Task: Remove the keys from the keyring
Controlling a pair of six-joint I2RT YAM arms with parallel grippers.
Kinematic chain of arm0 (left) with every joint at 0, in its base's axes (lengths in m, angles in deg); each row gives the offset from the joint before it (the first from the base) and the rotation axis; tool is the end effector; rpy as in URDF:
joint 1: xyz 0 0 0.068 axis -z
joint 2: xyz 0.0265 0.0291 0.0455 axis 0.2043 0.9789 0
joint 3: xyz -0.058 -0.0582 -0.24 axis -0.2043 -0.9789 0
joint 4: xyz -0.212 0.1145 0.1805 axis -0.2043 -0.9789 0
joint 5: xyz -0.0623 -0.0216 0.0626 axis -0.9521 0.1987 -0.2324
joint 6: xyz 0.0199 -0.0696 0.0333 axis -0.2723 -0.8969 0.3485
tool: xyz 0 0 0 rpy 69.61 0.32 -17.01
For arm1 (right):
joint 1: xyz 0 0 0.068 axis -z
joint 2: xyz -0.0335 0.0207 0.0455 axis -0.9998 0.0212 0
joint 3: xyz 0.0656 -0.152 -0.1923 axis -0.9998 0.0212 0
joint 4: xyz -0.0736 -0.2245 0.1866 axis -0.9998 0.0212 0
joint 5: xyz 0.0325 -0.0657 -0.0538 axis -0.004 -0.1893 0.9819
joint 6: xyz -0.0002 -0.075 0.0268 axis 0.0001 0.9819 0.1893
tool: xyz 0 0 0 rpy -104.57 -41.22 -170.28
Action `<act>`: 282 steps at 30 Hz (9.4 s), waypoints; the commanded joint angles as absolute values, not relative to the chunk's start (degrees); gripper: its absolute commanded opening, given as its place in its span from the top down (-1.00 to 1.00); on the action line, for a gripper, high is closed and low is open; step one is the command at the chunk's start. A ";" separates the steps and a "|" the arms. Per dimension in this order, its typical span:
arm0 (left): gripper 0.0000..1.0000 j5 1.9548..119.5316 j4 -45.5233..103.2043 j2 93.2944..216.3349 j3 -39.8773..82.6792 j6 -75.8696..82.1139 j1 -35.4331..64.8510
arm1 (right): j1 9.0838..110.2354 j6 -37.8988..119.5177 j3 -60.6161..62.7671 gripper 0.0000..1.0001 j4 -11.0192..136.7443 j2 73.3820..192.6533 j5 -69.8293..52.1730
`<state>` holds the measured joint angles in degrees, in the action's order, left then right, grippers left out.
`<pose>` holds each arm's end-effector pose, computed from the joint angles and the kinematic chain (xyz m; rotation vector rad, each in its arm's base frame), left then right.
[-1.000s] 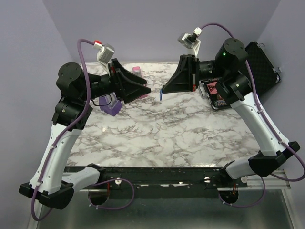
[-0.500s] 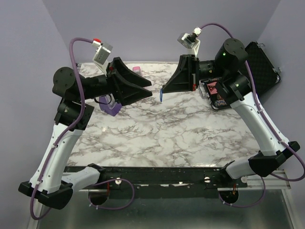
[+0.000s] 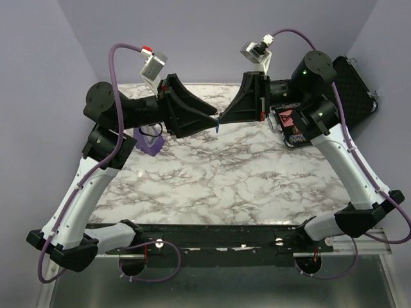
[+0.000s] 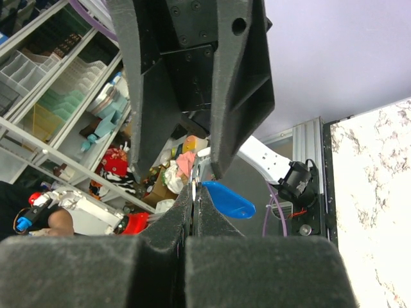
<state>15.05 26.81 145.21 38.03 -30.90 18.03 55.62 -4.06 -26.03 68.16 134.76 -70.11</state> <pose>0.2030 -0.1803 0.5483 0.7651 1.3409 -1.6246 0.2449 0.2366 0.5339 -0.9787 1.5634 1.8986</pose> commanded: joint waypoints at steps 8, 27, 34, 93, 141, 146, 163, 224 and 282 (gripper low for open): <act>-0.01 18.29 21.21 147.61 44.33 -26.08 21.08 | 55.39 -5.29 -26.74 0.99 67.36 133.15 -70.62; 0.21 23.21 17.51 146.29 44.06 -24.06 21.34 | 55.48 -5.20 -27.53 0.99 67.01 133.76 -69.74; 0.46 21.81 17.68 146.38 43.63 -24.14 21.43 | 55.39 -5.29 -27.53 0.99 66.92 133.76 -69.92; 1.00 11.88 -28.81 161.76 62.61 8.64 30.48 | 50.64 19.93 -36.66 0.99 107.70 139.65 -67.46; -0.39 8.10 41.03 139.70 36.43 -43.36 9.30 | 49.41 -7.74 -28.41 0.99 62.80 134.73 -62.62; -0.32 8.71 53.00 141.02 34.14 -52.26 9.30 | 49.41 -8.71 -28.67 0.99 60.51 135.17 -62.71; -0.06 10.65 48.45 143.39 35.45 -50.34 9.83 | 49.41 -10.47 -28.14 0.99 57.17 135.61 -61.66; 1.00 8.02 -17.47 153.23 51.71 -0.07 22.92 | 49.50 9.13 -27.00 0.99 89.69 134.47 -62.62; -0.76 13.11 40.09 136.80 30.79 -46.47 7.72 | 48.27 -5.81 -19.35 0.99 59.46 129.54 -54.89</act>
<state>16.25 28.02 136.51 31.18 -36.83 8.07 48.30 -2.44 -19.17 68.44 129.63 -55.49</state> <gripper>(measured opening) 0.883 0.012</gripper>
